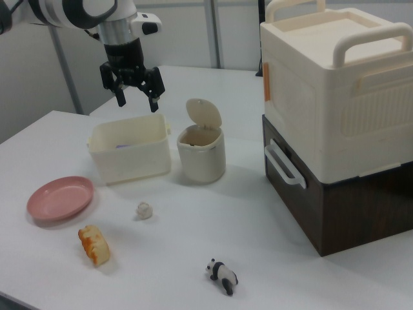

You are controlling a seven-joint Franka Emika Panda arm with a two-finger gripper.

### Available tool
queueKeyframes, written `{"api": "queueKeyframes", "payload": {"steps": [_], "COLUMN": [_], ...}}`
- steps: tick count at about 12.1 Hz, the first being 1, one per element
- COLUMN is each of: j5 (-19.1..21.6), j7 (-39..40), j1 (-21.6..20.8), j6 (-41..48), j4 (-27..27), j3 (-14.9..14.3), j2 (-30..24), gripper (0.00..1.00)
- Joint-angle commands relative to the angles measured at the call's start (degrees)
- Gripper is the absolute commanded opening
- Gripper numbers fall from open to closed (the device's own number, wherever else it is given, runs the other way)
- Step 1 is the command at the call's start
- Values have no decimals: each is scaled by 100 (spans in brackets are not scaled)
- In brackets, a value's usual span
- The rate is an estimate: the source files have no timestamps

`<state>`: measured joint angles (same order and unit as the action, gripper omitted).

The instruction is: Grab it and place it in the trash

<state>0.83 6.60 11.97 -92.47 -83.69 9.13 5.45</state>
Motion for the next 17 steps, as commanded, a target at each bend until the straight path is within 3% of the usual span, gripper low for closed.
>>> {"api": "queueKeyframes", "payload": {"steps": [1,17], "j5": [-92,-83], "j7": [192,412], "j1": [-19,-10], "j6": [195,133], "j4": [-60,-69], "j3": [-35,-26], "j2": [-53,-44], "gripper": [100,100]}}
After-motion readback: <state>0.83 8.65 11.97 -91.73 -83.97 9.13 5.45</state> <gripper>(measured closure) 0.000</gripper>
